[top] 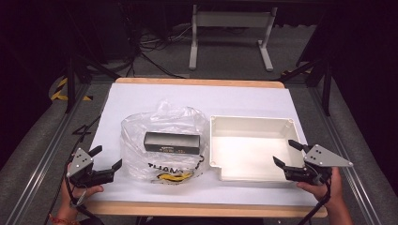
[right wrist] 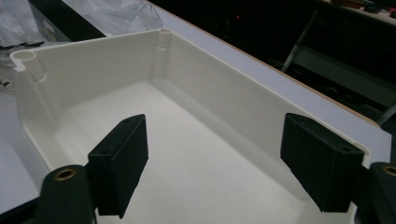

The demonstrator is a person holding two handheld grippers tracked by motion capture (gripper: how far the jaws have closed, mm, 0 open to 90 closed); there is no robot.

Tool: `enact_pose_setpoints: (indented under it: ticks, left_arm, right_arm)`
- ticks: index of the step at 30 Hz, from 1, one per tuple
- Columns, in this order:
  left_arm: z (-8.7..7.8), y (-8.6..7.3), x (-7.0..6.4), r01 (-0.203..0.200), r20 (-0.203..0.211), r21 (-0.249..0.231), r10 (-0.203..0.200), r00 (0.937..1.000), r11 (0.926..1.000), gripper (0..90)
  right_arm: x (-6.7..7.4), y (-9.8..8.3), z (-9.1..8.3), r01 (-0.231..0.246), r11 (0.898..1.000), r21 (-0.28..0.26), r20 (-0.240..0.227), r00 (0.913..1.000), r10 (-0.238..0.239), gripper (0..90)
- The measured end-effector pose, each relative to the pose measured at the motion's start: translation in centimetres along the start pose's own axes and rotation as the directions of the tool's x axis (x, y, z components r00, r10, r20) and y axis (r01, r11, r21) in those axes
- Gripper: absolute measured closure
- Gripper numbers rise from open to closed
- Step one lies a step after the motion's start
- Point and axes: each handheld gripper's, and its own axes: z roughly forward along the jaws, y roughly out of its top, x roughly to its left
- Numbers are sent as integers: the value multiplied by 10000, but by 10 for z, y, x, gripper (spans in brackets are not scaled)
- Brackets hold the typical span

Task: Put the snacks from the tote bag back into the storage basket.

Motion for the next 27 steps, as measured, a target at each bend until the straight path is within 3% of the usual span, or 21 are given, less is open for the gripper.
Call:
enact_pose_setpoints:
  ticks: [9,15,20,24,27]
  left_arm:
    - [3,1,1,-14,112,-23,14,9999,10000,95]
    - [2,1,0,-88,137,76,87,9999,9999,95]
    - [4,0,0,-116,147,117,114,9998,9999,95]
    - [5,0,0,-110,176,163,107,9998,9998,95]
    - [7,1,0,-151,229,145,148,9996,9998,95]
  right_arm:
    - [4,20,24,304,9994,-184,-423,9986,-312,253]
    - [12,34,43,561,9984,-92,-1131,9920,-568,236]
    - [18,49,67,919,9954,269,-2063,9748,-844,227]
    - [19,57,79,1226,9919,334,-2266,9675,-1119,229]
    - [20,63,88,1273,9913,343,-2688,9565,-1136,229]
